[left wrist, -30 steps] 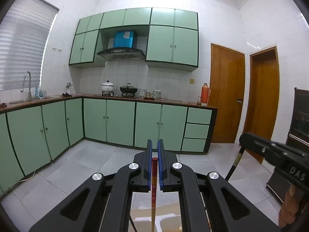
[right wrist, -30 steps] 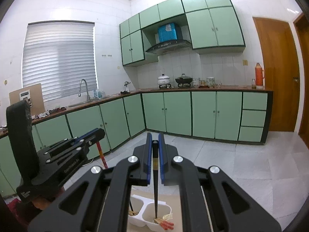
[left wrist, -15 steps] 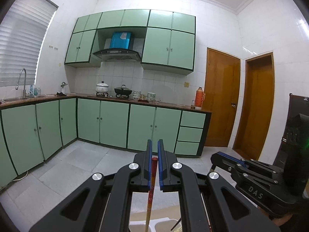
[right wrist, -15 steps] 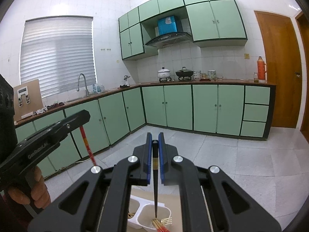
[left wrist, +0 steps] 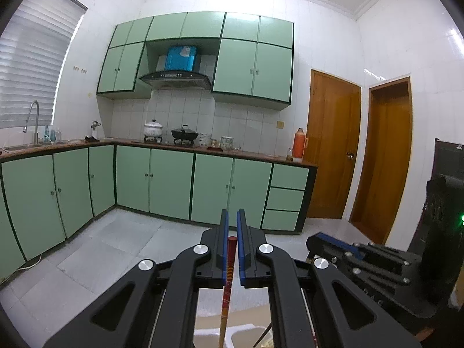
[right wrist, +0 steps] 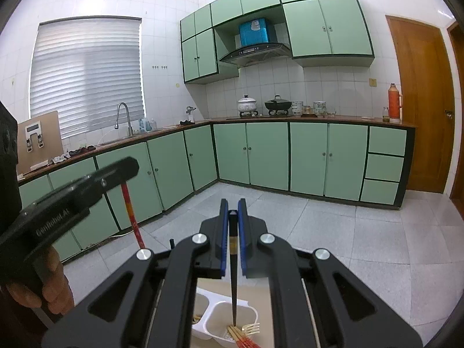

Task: Organize utensils
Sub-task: 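Lift both chopsticks and lower them into the white holder with both tools, then open both tools to release the chopsticks into the white holder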

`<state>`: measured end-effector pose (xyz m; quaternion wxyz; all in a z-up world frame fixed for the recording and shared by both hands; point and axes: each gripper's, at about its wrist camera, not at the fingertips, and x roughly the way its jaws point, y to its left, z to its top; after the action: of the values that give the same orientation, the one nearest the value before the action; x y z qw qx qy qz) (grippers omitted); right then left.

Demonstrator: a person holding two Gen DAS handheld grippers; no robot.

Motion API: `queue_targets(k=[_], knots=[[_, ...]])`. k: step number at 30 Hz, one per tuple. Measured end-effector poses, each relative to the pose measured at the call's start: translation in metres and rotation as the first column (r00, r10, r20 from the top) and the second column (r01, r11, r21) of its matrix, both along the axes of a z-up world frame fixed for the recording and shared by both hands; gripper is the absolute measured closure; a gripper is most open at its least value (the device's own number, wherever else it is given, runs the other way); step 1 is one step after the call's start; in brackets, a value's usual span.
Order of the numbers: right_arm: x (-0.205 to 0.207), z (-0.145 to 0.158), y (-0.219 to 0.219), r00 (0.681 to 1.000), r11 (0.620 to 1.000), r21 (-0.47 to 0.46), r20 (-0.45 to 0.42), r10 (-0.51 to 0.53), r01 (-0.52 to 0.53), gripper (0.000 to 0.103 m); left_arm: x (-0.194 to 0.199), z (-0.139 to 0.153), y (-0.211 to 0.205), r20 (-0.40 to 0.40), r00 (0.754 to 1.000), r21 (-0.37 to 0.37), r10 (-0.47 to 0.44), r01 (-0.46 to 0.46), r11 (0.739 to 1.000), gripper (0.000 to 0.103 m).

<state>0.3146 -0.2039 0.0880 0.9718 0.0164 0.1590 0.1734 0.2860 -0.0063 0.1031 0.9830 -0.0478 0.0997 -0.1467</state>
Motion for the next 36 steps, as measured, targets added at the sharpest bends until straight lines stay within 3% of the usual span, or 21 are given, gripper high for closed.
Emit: queue_targets(k=[8,23,25,27,29,32,36], knots=[[0.006,-0.006,0.004,1.0,1.0,-0.014,-0.001,-0.01,0.01,0.097,0.009,-0.002,-0.001,-0.005,1.0,0.005,0.01,-0.01,1.0,0.098],[0.017,-0.051,0.009,0.994,0.999,-0.033,-0.103,-0.03,0.027,0.097,0.04,-0.087,0.006,-0.211,0.976,0.044,0.054,-0.045,0.998,0.097],[0.015,-0.058,0.008,0.992,0.999,-0.039,-0.12,-0.033,0.028,0.088,0.039,-0.096,0.006,-0.233,0.971,0.049,0.054,-0.044,0.998,0.091],[0.01,-0.061,0.006,0.992,0.998,-0.043,-0.118,-0.039,0.035,0.083,0.035,-0.1,0.008,-0.242,0.969,0.05,0.055,-0.044,0.998,0.074],[0.004,-0.063,0.002,0.992,0.998,-0.037,-0.113,-0.052,0.048,0.078,0.026,-0.101,0.011,-0.237,0.97,0.05,0.061,-0.051,0.997,0.066],[-0.01,-0.06,-0.009,0.993,0.997,-0.019,-0.093,-0.079,0.078,0.066,0.01,-0.099,0.015,-0.221,0.972,0.052,0.076,-0.067,0.996,0.055],[-0.038,-0.056,-0.024,0.991,0.992,-0.008,-0.047,-0.124,0.124,0.053,-0.013,-0.095,0.021,-0.203,0.974,0.051,0.097,-0.089,0.995,0.048]])
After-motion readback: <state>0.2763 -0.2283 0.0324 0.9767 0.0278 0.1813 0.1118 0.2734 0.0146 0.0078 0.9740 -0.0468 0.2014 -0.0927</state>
